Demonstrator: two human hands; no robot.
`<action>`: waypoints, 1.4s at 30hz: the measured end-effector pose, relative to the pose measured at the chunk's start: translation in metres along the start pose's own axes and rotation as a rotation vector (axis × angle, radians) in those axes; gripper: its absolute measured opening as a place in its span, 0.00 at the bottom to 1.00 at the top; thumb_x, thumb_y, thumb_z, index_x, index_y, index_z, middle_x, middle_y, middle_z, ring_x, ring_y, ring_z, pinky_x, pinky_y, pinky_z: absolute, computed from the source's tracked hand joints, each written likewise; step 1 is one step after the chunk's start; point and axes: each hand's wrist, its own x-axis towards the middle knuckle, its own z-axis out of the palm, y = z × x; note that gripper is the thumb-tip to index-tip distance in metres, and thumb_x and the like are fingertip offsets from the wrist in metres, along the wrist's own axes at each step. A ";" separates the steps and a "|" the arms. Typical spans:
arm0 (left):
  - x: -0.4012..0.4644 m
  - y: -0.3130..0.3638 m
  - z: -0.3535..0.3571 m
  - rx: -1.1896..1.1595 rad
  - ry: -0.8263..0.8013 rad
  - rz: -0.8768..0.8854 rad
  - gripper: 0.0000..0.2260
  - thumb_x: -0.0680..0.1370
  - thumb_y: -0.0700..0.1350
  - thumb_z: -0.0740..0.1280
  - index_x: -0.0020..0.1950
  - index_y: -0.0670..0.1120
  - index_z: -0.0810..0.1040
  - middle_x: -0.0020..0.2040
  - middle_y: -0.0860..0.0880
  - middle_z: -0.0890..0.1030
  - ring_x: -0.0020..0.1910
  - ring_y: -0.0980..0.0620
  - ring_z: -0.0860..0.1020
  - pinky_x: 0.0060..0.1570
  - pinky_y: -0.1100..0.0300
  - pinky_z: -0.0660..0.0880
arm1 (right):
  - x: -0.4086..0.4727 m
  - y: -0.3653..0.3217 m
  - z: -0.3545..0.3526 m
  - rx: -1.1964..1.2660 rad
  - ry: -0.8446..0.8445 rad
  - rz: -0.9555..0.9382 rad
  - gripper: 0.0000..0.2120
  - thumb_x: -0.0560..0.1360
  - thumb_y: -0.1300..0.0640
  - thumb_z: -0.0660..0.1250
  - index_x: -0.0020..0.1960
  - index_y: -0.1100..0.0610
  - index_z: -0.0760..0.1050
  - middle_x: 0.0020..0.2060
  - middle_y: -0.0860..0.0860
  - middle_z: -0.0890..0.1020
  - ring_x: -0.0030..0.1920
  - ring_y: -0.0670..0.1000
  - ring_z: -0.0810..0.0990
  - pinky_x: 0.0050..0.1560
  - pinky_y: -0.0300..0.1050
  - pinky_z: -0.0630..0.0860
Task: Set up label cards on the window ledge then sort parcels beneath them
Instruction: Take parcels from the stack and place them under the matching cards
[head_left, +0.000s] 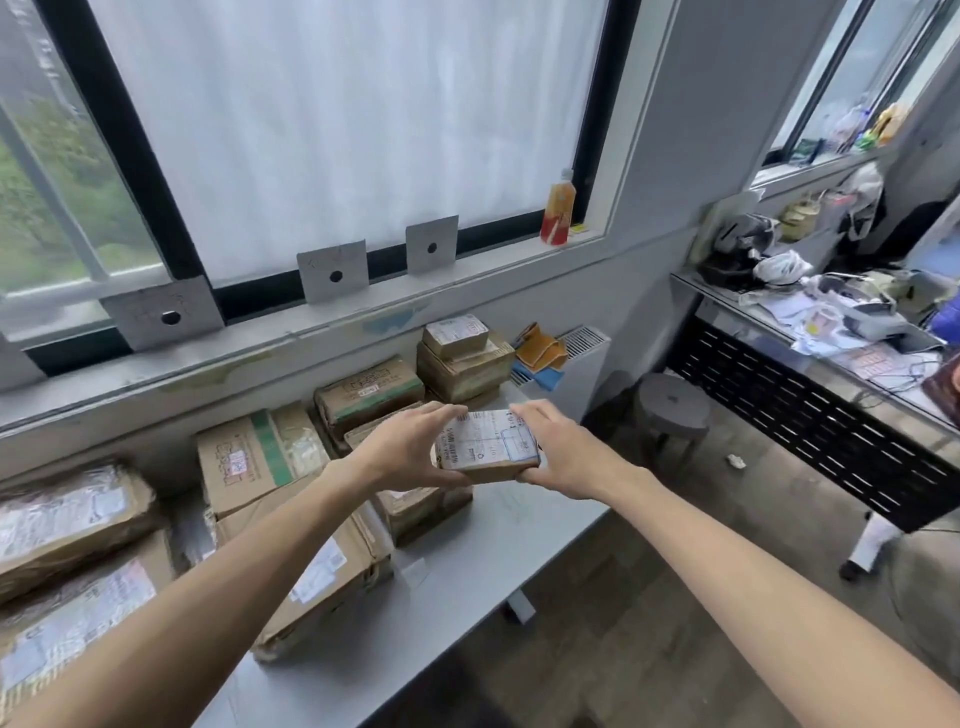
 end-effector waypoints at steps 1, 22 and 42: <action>0.007 -0.001 0.001 0.005 0.004 -0.008 0.43 0.68 0.65 0.74 0.78 0.50 0.63 0.71 0.51 0.73 0.67 0.50 0.73 0.64 0.55 0.71 | 0.007 0.006 -0.001 -0.004 -0.005 -0.011 0.42 0.73 0.50 0.76 0.79 0.53 0.56 0.74 0.49 0.64 0.71 0.49 0.69 0.64 0.47 0.77; 0.137 0.001 0.015 0.034 0.059 -0.472 0.42 0.70 0.59 0.76 0.77 0.48 0.61 0.70 0.50 0.72 0.68 0.50 0.71 0.69 0.53 0.69 | 0.189 0.127 -0.041 0.090 -0.232 -0.404 0.43 0.74 0.54 0.75 0.80 0.53 0.54 0.75 0.48 0.61 0.71 0.51 0.70 0.68 0.50 0.74; 0.244 -0.103 0.017 -0.114 0.160 -0.504 0.41 0.68 0.50 0.78 0.77 0.52 0.61 0.71 0.52 0.63 0.65 0.48 0.73 0.64 0.52 0.73 | 0.332 0.155 -0.039 0.085 -0.252 -0.293 0.39 0.74 0.55 0.74 0.78 0.54 0.56 0.74 0.50 0.61 0.67 0.56 0.73 0.69 0.50 0.71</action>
